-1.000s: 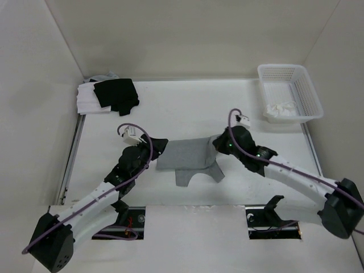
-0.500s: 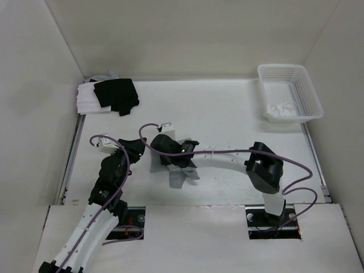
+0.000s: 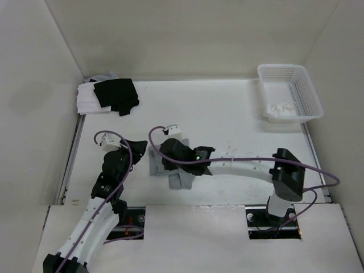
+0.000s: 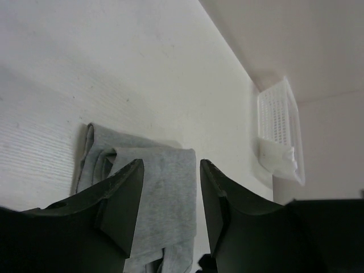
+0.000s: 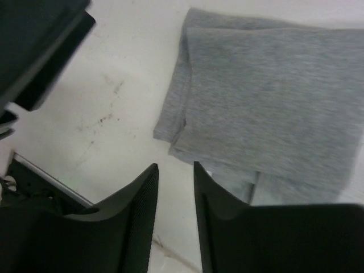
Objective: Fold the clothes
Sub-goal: Fold the tank top
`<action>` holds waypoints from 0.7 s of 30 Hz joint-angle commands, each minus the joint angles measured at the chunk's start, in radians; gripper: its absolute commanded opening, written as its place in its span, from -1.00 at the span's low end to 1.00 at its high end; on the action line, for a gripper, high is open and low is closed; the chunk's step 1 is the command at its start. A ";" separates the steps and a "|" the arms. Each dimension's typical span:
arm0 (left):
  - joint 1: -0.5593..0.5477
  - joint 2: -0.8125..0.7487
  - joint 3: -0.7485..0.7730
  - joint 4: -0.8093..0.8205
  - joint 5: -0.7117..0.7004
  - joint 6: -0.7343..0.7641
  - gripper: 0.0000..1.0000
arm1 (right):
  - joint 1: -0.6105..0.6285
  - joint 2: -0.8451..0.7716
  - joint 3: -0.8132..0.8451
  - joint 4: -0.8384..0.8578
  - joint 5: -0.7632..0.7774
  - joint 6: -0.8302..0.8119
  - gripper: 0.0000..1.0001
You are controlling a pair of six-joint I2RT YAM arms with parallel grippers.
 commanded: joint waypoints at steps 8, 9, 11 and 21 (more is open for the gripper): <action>-0.244 0.218 -0.041 0.225 -0.073 0.026 -0.18 | -0.123 -0.241 -0.376 0.320 -0.027 0.024 -0.90; -0.245 0.207 -0.050 0.222 -0.079 0.038 -0.18 | -0.129 -0.261 -0.405 0.336 -0.024 0.017 -0.90; -0.209 0.113 -0.062 0.104 -0.120 0.075 -0.16 | -0.173 -0.381 -0.538 0.397 -0.001 -0.021 -0.88; -0.003 -0.023 -0.021 -0.192 -0.257 0.085 0.07 | -0.472 -0.684 -0.851 0.604 -0.027 -0.046 -0.64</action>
